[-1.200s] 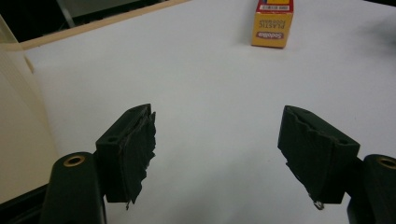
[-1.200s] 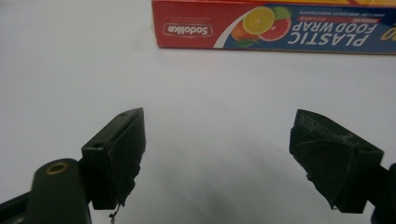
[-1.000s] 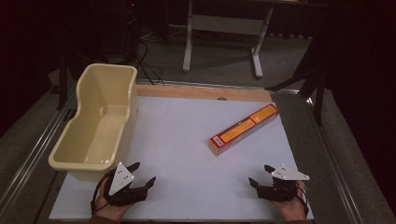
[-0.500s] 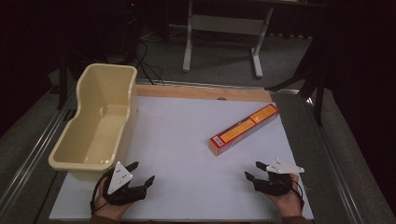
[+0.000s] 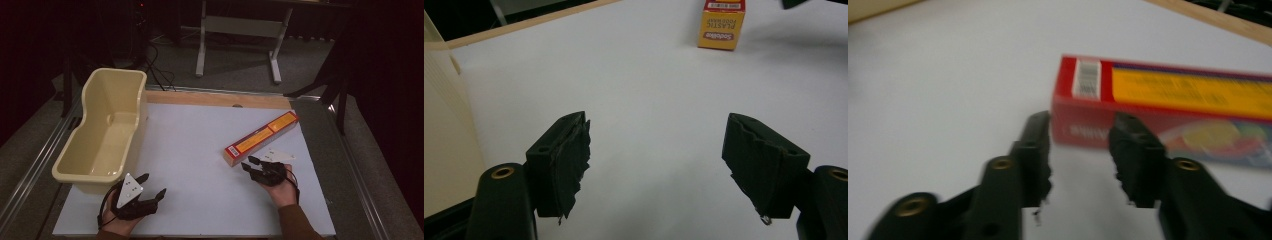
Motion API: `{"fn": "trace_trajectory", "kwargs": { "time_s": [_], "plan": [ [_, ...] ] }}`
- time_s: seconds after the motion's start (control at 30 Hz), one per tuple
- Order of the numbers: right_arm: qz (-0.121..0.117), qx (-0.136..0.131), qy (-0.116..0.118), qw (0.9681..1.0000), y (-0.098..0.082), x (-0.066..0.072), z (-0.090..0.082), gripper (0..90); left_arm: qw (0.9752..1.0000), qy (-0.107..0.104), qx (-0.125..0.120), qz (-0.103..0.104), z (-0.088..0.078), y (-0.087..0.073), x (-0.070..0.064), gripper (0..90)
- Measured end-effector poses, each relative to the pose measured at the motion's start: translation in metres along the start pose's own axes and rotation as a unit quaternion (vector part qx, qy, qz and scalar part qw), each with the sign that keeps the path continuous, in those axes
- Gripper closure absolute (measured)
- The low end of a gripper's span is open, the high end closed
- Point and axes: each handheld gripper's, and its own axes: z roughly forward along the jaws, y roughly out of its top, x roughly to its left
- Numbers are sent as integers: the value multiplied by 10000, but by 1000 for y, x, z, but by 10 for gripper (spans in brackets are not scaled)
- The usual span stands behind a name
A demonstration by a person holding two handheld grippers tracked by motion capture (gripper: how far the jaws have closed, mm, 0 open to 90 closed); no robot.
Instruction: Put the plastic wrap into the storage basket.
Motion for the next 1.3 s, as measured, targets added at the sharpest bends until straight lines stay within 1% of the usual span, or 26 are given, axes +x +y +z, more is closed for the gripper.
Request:
{"fn": "trace_trajectory", "kwargs": {
  "time_s": [0.07, 0.1, 0.17, 0.27, 0.33, 0.37, 0.43, 0.53, 0.63, 0.67, 0.73, 0.8, 0.9, 0.93, 1.0, 1.13, 1.17, 1.23, 1.3],
  "plan": [
    [-13, -93, 40, 9999, 8, 2, 9, 756, 10000, -3, 1, -2, 0, 0, 0, 268],
    [-25, -144, 55, 9999, 12, 3, 14, 787, 10000, -4, -5, -2, 0, 0, 0, 268],
    [-33, -148, 20, 9999, 19, 4, 23, 815, 10000, -8, -5, -5, 0, 0, 0, 270],
    [-46, -98, -25, 9999, 30, 4, 38, 892, 10000, -9, -8, 3, -1, 0, 0, 270],
    [-9, -32, -84, 10000, 37, 3, 48, 898, 10000, -9, -18, 6, -1, 0, 0, 270],
    [-27, 11, -125, 9999, 41, 3, 52, 899, 10000, -11, -6, 8, 0, 0, 0, 270],
    [-17, 137, -182, 9997, 47, 2, 62, 899, 10000, -16, -4, 9, 0, 0, 0, 270],
    [-32, 295, -279, 9992, 55, 0, 75, 899, 10000, -15, -16, 18, 0, 0, 0, 270],
    [19, 449, -343, 9984, 61, -2, 86, 899, 10000, -23, -11, 11, 0, 0, 0, 270],
    [47, 536, -352, 9979, 63, -2, 90, 899, 10000, -24, -11, 9, 0, 0, 0, 270],
    [27, 672, -401, 9969, 66, -2, 97, 899, 10000, -23, -11, 10, -1, 0, 0, 270],
    [57, 840, -392, 9957, 67, -2, 103, 899, 10000, -24, -13, 11, -1, 0, 1, 270],
    [88, 1091, -426, 9931, 67, -2, 110, 899, 10000, -16, -26, 0, -1, 0, 1, 270],
    [68, 1147, -435, 9924, 66, -3, 111, 899, 10000, -17, -30, 0, -2, 0, 1, 270],
    [192, 1278, -383, 9909, 68, -3, 110, 898, 10000, -13, -38, -9, -2, 0, 2, 271],
    [228, 1681, -265, 9851, 69, -3, 103, 898, 10000, -8, -20, 4, -2, 0, 1, 274],
    [191, 1762, -268, 9838, 69, -2, 100, 898, 10000, -6, -31, 9, -2, 0, 1, 275],
    [7, 1897, -322, 9813, 65, 3, 91, 898, 10000, -5, -32, 1, -2, 0, 1, 275],
    [-153, 1983, -393, 9792, 58, 7, 79, 898, 10000, 0, -26, -9, -2, 0, 1, 275]
  ]
}}
